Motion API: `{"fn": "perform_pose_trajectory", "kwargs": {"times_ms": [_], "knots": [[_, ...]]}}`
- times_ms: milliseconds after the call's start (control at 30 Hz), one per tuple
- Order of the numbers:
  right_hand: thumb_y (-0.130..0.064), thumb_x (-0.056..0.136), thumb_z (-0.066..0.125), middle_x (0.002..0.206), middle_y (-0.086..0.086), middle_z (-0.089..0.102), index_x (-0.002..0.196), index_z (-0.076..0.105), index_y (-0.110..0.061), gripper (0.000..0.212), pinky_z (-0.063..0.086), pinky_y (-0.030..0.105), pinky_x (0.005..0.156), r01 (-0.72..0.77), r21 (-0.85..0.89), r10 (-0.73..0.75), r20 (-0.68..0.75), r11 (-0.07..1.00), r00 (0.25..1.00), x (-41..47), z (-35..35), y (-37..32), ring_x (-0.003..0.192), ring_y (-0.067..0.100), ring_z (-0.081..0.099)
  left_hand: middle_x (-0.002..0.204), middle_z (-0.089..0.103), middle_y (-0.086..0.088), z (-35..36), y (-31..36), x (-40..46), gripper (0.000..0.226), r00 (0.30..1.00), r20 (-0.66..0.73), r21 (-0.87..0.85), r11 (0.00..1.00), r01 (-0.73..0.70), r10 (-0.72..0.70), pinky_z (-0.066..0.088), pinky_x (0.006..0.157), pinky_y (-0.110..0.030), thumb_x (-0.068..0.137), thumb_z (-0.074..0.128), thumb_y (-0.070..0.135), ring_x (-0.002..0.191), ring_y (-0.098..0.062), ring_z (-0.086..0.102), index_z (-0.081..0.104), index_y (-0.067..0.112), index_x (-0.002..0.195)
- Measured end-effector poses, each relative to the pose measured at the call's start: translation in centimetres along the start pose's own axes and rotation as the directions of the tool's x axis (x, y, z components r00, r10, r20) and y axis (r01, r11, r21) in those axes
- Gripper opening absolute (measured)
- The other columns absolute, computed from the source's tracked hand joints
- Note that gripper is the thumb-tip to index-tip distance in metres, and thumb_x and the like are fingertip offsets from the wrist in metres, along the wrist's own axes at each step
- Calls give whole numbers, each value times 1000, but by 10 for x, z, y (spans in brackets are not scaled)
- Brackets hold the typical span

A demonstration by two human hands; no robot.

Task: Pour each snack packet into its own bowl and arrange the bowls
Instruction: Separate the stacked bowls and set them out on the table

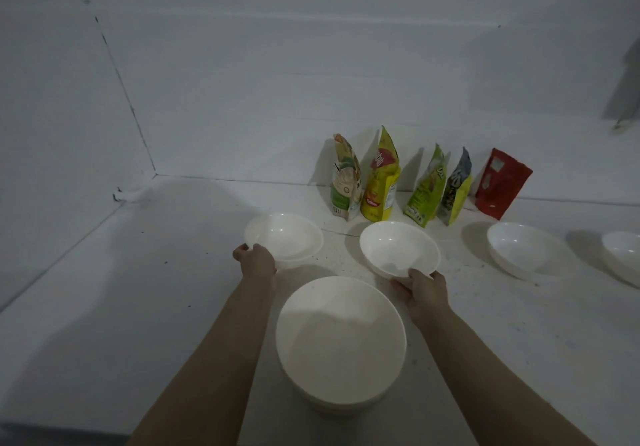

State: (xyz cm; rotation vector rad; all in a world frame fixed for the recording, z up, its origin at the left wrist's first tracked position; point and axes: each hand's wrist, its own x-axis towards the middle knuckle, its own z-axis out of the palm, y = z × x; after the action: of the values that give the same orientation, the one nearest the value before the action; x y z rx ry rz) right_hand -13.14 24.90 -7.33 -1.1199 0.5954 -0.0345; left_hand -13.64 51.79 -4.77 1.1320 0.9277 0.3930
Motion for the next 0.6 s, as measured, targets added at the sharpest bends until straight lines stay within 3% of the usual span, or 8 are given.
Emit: {"fn": "perform_pose_trajectory", "kwargs": {"times_ms": [100, 233, 367, 433, 500, 600], "knots": [[-1, 92, 54, 144, 21, 44, 149, 34, -7, 60, 57, 32, 59, -15, 34, 14, 34, 999, 999, -5, 3, 0, 109, 37, 59, 135, 48, -21, -4, -10, 5, 40, 1000, 10, 43, 999, -20, 19, 47, 101, -51, 98, 38, 13, 118, -37, 52, 34, 10, 137], [-4, 96, 49, 139, 21, 47, 151, 28, -6, 59, 59, 36, 65, -79, 105, 69, 92, 991, 993, -24, 4, -2, 93, 33, 65, 129, 56, -20, -13, -22, 15, 47, 997, 45, 142, 987, -70, 65, 49, 98, -51, 92, 44, 26, 114, -37, 57, 45, 10, 136], [-11, 98, 47, 118, 9, 53, 140, 42, -8, 42, 54, 40, 70, -88, 1, 88, 75, 996, 993, -54, 2, -6, 87, 27, 62, 127, 57, -24, -29, -30, 17, 64, 994, 69, 236, 967, -97, 83, 48, 98, -55, 76, 39, 42, 115, -40, 57, 54, 7, 128], [-18, 100, 47, 110, 3, 56, 127, 50, -12, 28, 53, 43, 79, -42, -105, 51, 83, 994, 995, -70, 2, -10, 87, 24, 61, 117, 61, -18, -43, -26, -4, 52, 996, 66, 176, 982, -65, 54, 52, 92, -45, 82, 41, 38, 103, -35, 61, 54, 7, 122], [-29, 100, 50, 116, 1, 58, 119, 55, -18, 23, 52, 48, 90, -27, -167, 50, 135, 986, 990, -86, 1, -13, 92, 24, 63, 99, 60, -5, -56, -27, -30, 27, 994, 101, 53, 998, -46, 40, 52, 78, -37, 94, 44, 25, 85, -24, 61, 54, 11, 115], [-40, 94, 58, 115, -2, 67, 114, 66, -23, 28, 51, 46, 91, -81, -243, 148, 271, 967, 951, -106, -2, -16, 102, 25, 65, 97, 66, -5, -76, -39, -63, 15, 982, 185, -94, 995, -12, 29, 53, 78, -38, 95, 44, 13, 82, -24, 66, 57, 11, 102]]}}
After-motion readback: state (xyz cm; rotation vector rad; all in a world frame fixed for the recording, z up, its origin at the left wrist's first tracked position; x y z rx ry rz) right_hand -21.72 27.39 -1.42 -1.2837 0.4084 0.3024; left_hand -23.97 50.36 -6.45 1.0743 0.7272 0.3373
